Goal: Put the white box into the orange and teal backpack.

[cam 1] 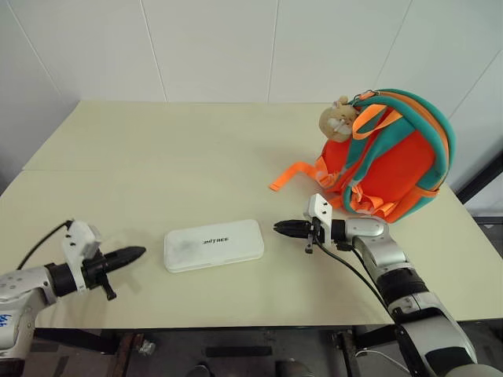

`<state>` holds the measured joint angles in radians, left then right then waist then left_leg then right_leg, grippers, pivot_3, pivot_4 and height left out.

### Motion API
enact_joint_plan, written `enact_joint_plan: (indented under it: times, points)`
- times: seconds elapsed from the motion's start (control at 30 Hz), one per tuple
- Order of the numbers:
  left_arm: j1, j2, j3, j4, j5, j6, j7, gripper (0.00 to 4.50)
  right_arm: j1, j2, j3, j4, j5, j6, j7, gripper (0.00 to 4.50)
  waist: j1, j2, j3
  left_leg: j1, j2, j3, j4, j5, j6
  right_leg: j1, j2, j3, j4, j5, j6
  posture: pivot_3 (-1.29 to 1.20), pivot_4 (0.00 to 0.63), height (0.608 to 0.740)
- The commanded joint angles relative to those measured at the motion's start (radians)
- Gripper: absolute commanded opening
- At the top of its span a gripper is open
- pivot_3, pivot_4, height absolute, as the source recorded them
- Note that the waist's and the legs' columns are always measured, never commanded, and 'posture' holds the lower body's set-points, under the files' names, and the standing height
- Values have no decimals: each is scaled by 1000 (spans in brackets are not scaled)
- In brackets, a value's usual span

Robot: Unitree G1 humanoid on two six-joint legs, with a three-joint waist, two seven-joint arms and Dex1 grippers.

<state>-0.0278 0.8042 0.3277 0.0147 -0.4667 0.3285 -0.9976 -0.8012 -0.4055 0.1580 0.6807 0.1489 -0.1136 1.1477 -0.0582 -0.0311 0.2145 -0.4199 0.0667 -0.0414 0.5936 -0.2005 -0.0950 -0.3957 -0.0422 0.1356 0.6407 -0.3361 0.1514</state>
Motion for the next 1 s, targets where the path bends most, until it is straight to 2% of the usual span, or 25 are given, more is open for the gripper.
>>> enact_joint_plan:
  times: [0.03,0.23,0.5,0.63,1.0]
  points:
    - [-25,-13,-59,-10,43,-14,18,0,-7,23,2,7,-8,-33,16,17,0,0,0,0,0,0,0,0,0,0,0,0,1,0,0,0,150,740]
    - [-86,-75,-93,28,56,-60,47,0,73,37,23,-139,8,22,48,17,-1,0,0,0,0,0,1,0,0,0,0,0,3,0,0,0,150,740]
    - [-146,-94,-117,60,68,-77,43,0,209,3,26,-443,50,187,45,17,-1,0,0,1,0,0,2,1,-1,0,0,0,5,0,0,0,150,740]
    - [-170,-95,-139,69,78,-70,36,0,239,-13,18,-508,59,236,28,17,1,0,0,1,0,0,3,1,-1,0,0,0,5,0,0,0,150,740]
    - [-43,47,-31,45,94,1,59,0,229,-15,22,-471,48,228,3,17,-3,0,0,1,0,0,2,1,-1,0,0,0,4,0,0,0,150,740]
